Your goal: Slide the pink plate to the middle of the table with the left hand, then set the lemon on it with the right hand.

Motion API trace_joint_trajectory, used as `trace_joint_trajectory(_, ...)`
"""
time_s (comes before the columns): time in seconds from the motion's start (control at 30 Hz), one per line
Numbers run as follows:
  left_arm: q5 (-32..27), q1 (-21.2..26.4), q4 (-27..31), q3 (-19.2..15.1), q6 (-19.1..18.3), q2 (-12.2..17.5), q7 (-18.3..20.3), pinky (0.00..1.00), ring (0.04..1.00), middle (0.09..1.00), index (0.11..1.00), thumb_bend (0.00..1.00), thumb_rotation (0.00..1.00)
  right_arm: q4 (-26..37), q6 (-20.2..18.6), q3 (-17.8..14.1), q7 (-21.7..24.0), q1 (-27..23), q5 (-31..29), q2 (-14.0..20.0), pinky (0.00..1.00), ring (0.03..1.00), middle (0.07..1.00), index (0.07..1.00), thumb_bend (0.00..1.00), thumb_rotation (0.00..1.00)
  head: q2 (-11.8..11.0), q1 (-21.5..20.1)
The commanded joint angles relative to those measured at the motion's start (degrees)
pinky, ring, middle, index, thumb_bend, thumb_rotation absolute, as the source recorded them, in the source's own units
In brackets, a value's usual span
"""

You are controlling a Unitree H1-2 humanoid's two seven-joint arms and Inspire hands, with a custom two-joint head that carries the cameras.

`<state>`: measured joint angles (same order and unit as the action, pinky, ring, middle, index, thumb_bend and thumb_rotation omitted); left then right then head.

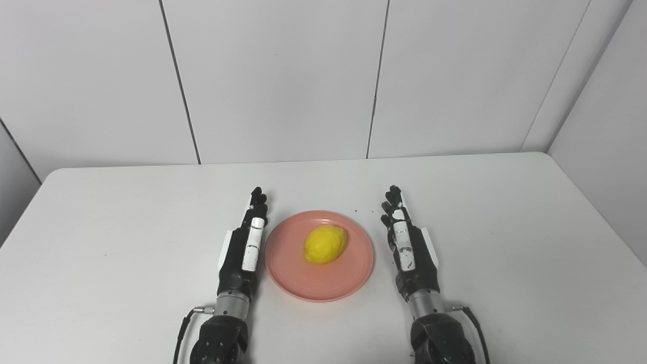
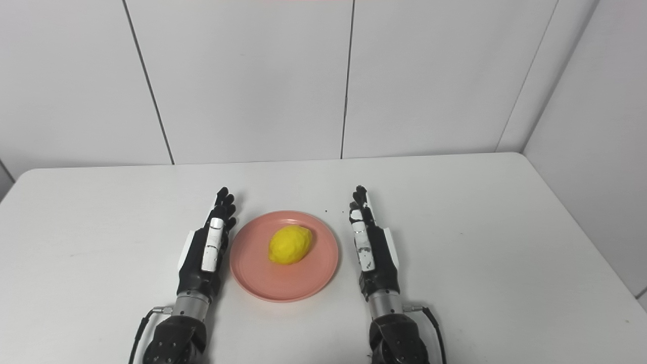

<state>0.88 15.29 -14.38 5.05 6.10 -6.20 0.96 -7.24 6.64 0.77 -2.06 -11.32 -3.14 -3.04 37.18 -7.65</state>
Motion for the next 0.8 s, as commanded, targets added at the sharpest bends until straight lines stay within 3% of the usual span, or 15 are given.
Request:
trace_joint_trajectory(0.0, -0.8, -1.88, -1.18, -0.53, -0.51, 0.88, 0.68, 1.0, 1.0, 1.0, 1.0, 0.67, 1.0, -0.46, 1.27, -0.24, -0.31, -0.64, 0.56, -0.41, 1.0, 1.0, 1.0, 1.0, 0.74, 1.0, -0.02, 0.05)
trace_joint_trajectory(0.3, -3.13, -2.33, -0.34, -1.56, -1.93, 0.35, 1.21, 1.0, 1.0, 1.0, 1.0, 0.65, 1.0, -0.15, 0.73, 0.0, -0.13, -0.35, 0.5, -0.51, 1.0, 1.0, 1.0, 1.0, 0.77, 1.0, -0.03, 0.53)
trace_joint_trajectory(0.63, -5.06, -2.53, -0.21, -2.92, -2.1, -1.58, 0.48, 1.0, 1.0, 1.0, 1.0, 0.63, 1.0, 0.53, 0.34, 0.09, 0.72, 0.43, 0.18, 0.23, 1.0, 1.0, 1.0, 1.0, 0.78, 1.0, -0.14, 5.47)
trace_joint_trajectory(0.77, -5.22, -2.64, -0.53, -3.07, -1.9, -2.03, 0.29, 1.0, 1.0, 1.0, 1.0, 0.64, 1.0, 1.09, 0.0, -0.14, 0.81, 0.78, -0.45, 0.1, 1.0, 1.0, 1.0, 1.0, 0.78, 1.0, -0.05, 5.53)
